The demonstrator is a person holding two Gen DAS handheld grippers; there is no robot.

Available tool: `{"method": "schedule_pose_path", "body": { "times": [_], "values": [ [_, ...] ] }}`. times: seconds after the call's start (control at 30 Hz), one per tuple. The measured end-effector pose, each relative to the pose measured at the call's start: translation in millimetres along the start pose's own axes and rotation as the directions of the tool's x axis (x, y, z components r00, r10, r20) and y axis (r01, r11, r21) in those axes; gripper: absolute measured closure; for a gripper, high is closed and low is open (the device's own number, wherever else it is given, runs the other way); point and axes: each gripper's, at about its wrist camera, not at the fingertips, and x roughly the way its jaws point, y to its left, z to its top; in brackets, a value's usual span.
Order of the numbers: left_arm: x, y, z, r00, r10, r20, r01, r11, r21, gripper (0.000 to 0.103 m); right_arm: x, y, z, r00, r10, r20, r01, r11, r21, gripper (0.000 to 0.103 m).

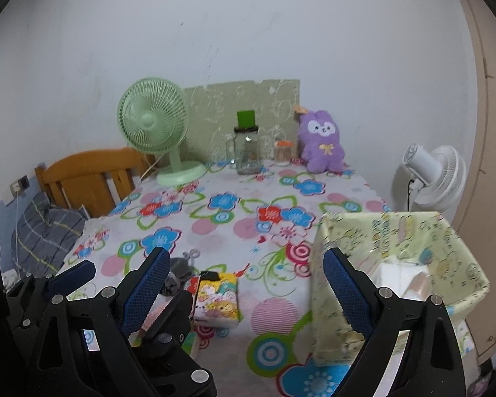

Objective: Organize soft objects
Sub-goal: 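Withdraw both tools from the box toward the remaining table items, then grasp the dark grey sock with the left tool while the right tool grasps the yellow cartoon pouch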

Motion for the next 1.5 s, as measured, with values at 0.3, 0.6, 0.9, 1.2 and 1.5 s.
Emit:
{"method": "schedule_pose_path", "body": {
  "times": [0.3, 0.6, 0.9, 1.2, 1.5],
  "values": [
    [19, 19, -6, 0.999, 0.025, -0.037, -0.025, 0.999, -0.021, 0.004, 26, 14, -6, 0.999, 0.028, -0.041, -0.029, 1.0, -0.013, 0.009],
    [42, 34, -2, 0.996, 0.06, -0.073, -0.063, 0.997, -0.039, 0.009, 52, 26, -5, 0.996, 0.043, -0.072, -0.046, 0.998, -0.034, 0.011],
    [73, 43, 1, 0.992, 0.051, -0.119, -0.057, 0.997, -0.046, 0.013, 87, 28, -6, 0.988, 0.062, -0.144, -0.064, 0.998, -0.012, 0.016],
    [99, 44, 2, 0.987, 0.025, -0.158, -0.036, 0.997, -0.062, 0.028, 112, 24, -8, 0.981, 0.041, -0.189, -0.043, 0.999, -0.004, 0.016],
    [120, 45, 1, 0.981, 0.017, -0.193, -0.03, 0.997, -0.064, 0.034, 130, 21, -11, 0.973, 0.023, -0.229, -0.022, 1.0, 0.006, 0.016]
  ]
}}
